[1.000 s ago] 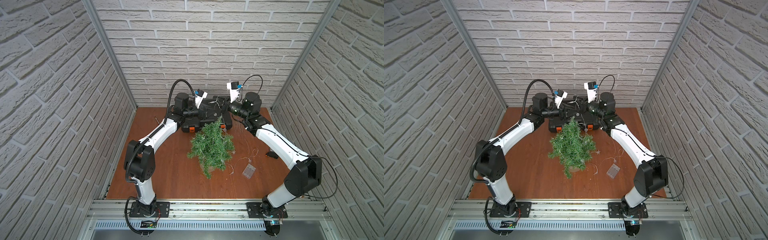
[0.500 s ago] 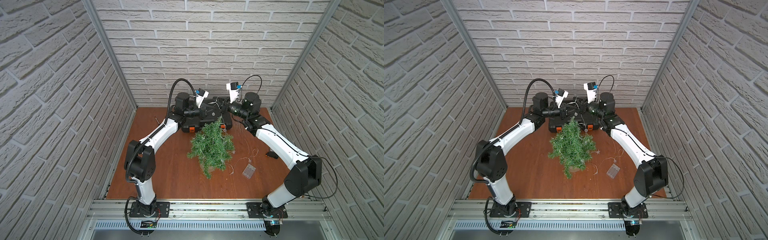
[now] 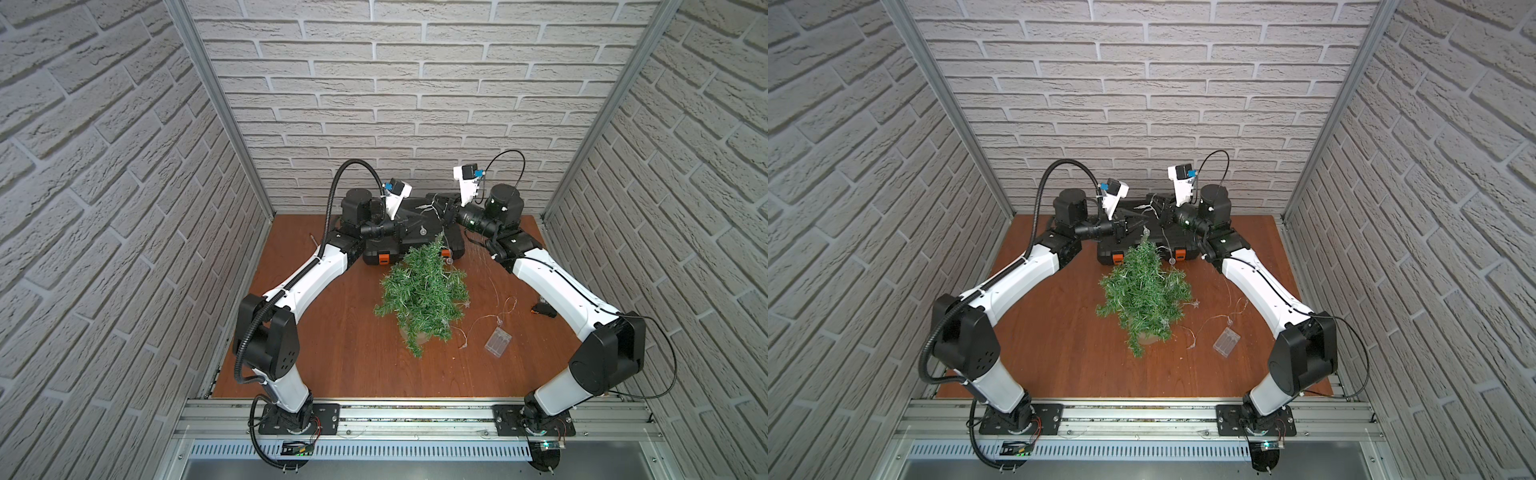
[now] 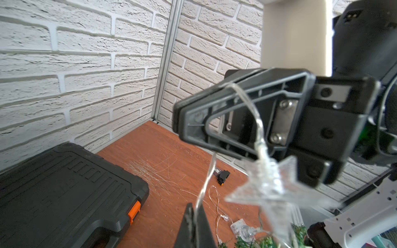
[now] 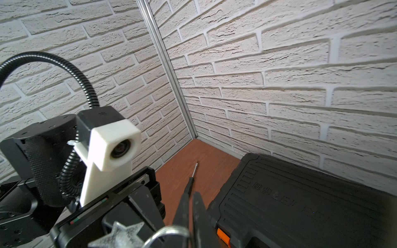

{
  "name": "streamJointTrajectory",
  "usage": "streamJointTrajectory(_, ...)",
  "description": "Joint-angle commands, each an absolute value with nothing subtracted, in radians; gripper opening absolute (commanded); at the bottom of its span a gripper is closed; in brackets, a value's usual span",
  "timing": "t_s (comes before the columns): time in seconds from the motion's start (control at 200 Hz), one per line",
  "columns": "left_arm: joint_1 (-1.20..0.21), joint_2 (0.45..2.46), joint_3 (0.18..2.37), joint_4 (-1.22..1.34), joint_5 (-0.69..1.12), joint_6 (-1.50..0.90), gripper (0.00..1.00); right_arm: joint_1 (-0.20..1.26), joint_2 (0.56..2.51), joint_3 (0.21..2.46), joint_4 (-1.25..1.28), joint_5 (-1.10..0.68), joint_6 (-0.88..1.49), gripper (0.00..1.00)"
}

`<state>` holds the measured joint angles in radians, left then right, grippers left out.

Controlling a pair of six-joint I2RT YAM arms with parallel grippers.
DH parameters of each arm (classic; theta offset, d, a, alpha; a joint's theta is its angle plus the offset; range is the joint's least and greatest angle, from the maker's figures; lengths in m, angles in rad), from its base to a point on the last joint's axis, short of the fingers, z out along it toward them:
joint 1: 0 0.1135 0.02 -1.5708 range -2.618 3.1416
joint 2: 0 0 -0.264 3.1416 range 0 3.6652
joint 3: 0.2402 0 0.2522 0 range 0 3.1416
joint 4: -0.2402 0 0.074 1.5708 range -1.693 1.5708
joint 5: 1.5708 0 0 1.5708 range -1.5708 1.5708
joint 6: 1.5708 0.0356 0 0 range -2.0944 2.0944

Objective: Wrap string light around the christmas tree
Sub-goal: Wrap the light string around the Christmas tree.

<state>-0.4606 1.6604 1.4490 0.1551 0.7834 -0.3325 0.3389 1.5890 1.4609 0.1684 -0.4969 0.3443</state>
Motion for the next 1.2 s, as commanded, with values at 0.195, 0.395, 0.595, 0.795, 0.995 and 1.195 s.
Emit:
streamJointTrajectory(0.195,-0.458,1.486,1.414,-0.016,0.380,-0.324,0.00,0.347,1.512,1.467,0.012,-0.580,0.228,0.47)
streamJointTrajectory(0.395,-0.457,1.408,1.426,-0.073,0.345,-0.366,0.00,0.345,1.468,1.442,-0.100,-0.561,0.153,0.49)
streamJointTrajectory(0.595,-0.464,1.245,1.345,-0.058,0.312,-0.405,0.00,0.345,1.433,1.444,-0.214,-0.461,0.106,0.51)
streamJointTrajectory(0.795,-0.498,1.070,1.265,-0.117,0.323,-0.416,0.00,0.344,1.352,1.391,-0.247,-0.240,0.134,0.51)
streamJointTrajectory(0.995,-0.576,0.960,1.187,-0.246,0.321,-0.385,0.00,0.344,1.287,1.349,-0.267,-0.148,0.139,0.53)
streamJointTrajectory(1.195,-0.660,0.882,1.130,-0.356,0.301,-0.403,0.00,0.345,1.242,1.331,-0.342,-0.061,0.150,0.54)
